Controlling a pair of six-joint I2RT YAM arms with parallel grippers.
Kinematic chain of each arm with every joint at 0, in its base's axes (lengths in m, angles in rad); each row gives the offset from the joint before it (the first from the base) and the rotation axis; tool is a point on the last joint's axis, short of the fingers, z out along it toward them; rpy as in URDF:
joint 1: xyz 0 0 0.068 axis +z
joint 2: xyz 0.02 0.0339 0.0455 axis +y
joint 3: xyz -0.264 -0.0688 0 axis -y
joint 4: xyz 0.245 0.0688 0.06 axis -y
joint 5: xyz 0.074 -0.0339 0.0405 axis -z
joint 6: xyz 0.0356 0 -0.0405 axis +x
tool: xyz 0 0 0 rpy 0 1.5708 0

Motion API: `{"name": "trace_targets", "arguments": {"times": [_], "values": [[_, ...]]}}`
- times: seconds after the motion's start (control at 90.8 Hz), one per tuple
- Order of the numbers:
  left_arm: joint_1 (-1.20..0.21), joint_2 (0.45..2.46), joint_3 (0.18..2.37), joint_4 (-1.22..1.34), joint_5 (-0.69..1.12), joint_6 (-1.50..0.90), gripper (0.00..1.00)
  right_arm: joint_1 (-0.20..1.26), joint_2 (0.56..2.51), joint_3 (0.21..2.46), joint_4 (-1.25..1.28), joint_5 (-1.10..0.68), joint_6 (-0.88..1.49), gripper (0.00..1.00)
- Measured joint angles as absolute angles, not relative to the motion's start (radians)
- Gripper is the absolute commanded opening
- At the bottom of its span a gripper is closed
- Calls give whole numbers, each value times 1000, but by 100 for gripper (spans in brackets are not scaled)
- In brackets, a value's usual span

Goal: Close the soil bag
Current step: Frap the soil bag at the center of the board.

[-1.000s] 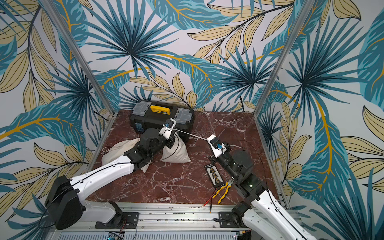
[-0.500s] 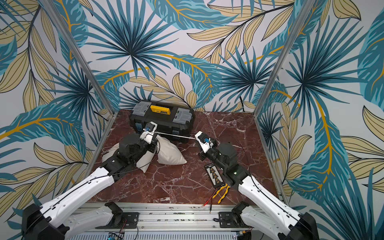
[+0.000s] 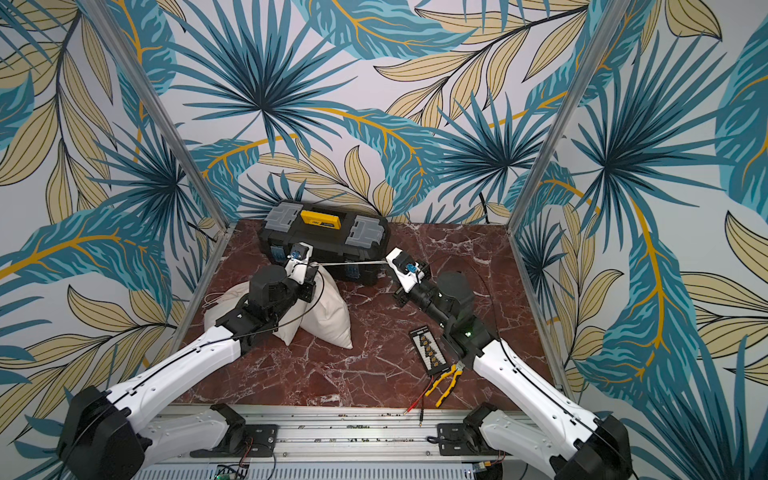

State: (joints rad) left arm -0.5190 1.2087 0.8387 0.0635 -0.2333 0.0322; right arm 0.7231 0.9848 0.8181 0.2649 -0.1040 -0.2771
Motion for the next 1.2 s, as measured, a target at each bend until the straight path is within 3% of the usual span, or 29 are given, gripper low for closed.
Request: {"name": "trace_targets", "arguments": {"times": [0.198, 0.297, 0.407, 0.584, 0.716, 0.991, 1.2], "values": [[-507, 1298, 865, 108, -218, -47, 25, 723, 832, 784, 165, -19, -287, 0], [-482, 1346, 869, 128, -195, -80, 17, 723, 805, 754, 131, 25, -287, 0], [-450, 1373, 865, 136, -178, -104, 14, 723, 800, 723, 122, 55, -287, 0], [-396, 1325, 843, 122, -122, -97, 2, 713, 805, 713, 122, 84, -279, 0], [-350, 1234, 814, 101, -61, -70, 2, 681, 837, 713, 142, 54, -255, 0], [-343, 1229, 772, 54, -33, -59, 26, 609, 1055, 793, 286, -91, -200, 0], [-428, 1277, 804, 4, -36, -37, 61, 595, 1106, 901, 321, -168, -160, 0]]}}
